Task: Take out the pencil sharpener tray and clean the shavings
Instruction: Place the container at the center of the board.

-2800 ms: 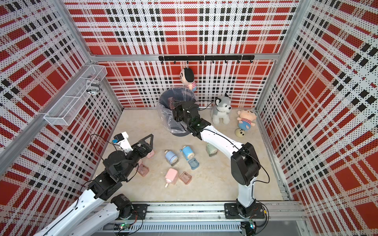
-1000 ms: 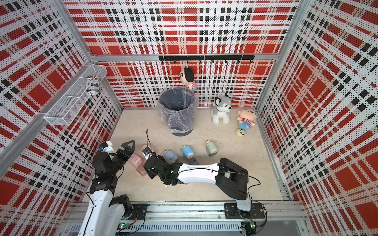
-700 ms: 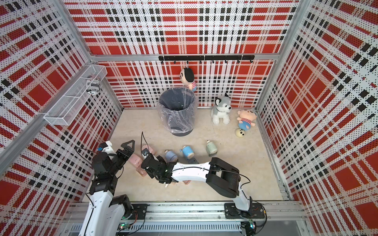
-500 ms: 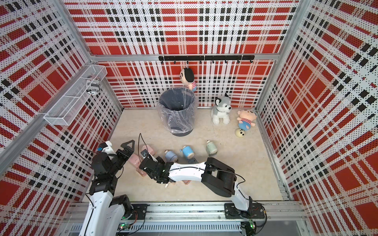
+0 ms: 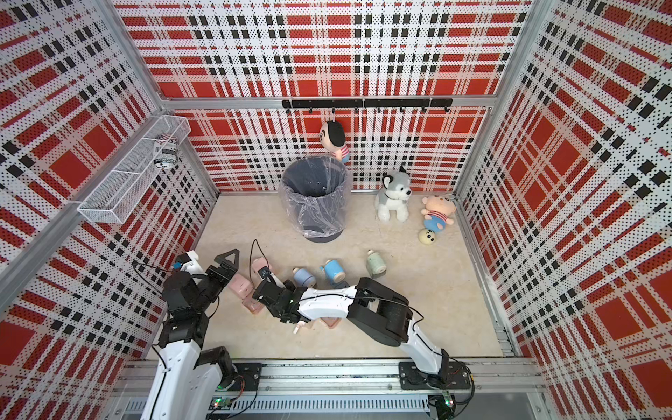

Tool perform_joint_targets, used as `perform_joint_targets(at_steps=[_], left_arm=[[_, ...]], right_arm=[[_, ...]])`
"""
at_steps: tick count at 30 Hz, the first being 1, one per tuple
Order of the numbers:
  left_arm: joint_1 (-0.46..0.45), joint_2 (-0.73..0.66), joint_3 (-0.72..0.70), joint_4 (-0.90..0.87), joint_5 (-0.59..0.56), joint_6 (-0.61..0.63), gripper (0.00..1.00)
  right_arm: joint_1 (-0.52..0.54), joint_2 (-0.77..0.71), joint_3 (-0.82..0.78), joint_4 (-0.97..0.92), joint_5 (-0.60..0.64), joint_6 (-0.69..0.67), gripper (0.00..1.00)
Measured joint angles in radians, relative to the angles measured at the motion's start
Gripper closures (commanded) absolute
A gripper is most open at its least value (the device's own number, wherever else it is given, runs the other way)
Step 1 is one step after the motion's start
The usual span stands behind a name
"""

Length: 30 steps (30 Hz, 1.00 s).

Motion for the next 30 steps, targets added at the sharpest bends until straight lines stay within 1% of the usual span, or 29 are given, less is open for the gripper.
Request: perform_joint_targets(at_steps=[14,17,27,29,30], left_arm=[[0.0,0.0,0.0,0.0,0.0,0.0,0.02],[0.0,0.0,0.0,0.0,0.0,0.0,0.02],[0.0,-0.009,0.0,0.0,0.002,0.002,0.02],[0.003,-0.007,0.002,-0.001,0.007,0.002,0.02],[0.007,-0.003,0.003,-0.001,0.014,0.001,0.02]], right_arm=[[-0.023,0.071,0.029,0.015,-0.067,0.027,0.36],[-0.029,0.076,0.029,0.013,-0.08,0.032,0.34],[-0.029,0.074,0.029,0.026,-0.117,0.037,0.15],[-0.029,0.067,0.023,0.026,-0.124,0.037,0.09],[-0.029,0.058,0.015,0.025,-0.127,0.039,0.03]])
